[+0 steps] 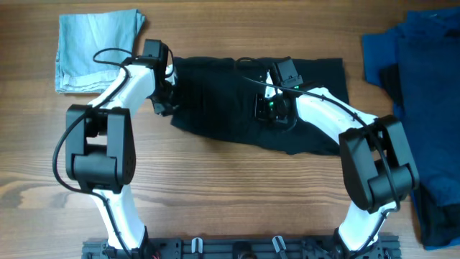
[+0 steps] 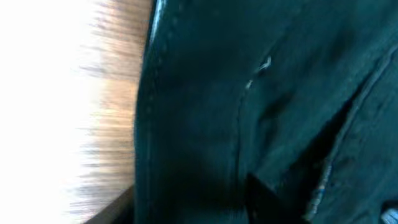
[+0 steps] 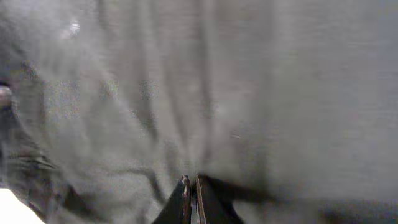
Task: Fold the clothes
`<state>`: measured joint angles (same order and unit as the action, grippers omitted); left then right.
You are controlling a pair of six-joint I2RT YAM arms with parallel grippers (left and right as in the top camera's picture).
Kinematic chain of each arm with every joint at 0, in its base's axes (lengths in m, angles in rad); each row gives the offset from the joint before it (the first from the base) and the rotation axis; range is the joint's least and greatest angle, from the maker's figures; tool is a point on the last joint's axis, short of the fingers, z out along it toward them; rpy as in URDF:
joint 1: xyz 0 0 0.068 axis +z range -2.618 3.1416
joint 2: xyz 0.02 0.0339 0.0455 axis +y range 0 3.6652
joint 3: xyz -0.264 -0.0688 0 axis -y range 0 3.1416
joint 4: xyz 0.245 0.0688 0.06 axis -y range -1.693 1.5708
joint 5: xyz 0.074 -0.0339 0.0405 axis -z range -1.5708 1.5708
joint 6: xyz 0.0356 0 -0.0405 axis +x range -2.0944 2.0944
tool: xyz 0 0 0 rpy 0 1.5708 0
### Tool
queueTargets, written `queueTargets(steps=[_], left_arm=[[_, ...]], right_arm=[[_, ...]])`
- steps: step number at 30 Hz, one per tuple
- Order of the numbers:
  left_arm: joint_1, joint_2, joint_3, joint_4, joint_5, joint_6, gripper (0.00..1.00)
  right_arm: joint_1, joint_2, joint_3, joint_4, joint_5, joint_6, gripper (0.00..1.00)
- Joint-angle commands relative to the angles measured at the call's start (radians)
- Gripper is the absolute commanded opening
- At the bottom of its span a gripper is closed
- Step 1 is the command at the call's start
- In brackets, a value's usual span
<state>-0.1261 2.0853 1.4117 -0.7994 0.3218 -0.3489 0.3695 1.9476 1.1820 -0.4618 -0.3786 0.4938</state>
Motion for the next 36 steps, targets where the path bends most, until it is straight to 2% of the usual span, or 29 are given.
queueTargets(steps=[1,2,3,9,12,17,26,29,36], left_arm=[[-0.023,0.092,-0.056,-0.013,0.034,0.005,0.17],[-0.023,0.092,-0.056,-0.013,0.033,0.006,0.04],[-0.022,0.09,-0.055,-0.011,0.032,0.006,0.04],[-0.021,0.018,0.002,-0.082,-0.126,0.01,0.04],[-0.021,-0.046,0.017,-0.1,-0.146,0.058,0.04],[-0.02,-0.129,0.018,-0.1,-0.226,0.058,0.04],[-0.018,-0.191,0.103,-0.101,-0.245,0.058,0.04],[-0.018,-0.192,0.121,-0.113,-0.245,0.058,0.04],[-0.015,-0.23,0.168,-0.15,-0.245,0.058,0.04]], right_arm=[[-0.002,0.011,-0.011,0.006,-0.038,0.007,0.04],[-0.002,0.011,-0.011,0.006,-0.042,0.008,0.04],[-0.002,0.011,-0.011,0.005,-0.042,0.026,0.04],[-0.003,0.008,0.003,0.021,-0.043,0.007,0.04],[-0.004,-0.006,0.069,-0.01,-0.041,-0.05,0.04],[-0.005,-0.012,0.134,-0.051,-0.042,-0.039,0.04],[0.007,-0.012,0.132,-0.323,-0.08,-0.023,0.04],[0.039,-0.008,0.132,-0.299,-0.074,-0.014,0.04],[0.137,0.057,0.084,-0.105,-0.056,0.168,0.04]])
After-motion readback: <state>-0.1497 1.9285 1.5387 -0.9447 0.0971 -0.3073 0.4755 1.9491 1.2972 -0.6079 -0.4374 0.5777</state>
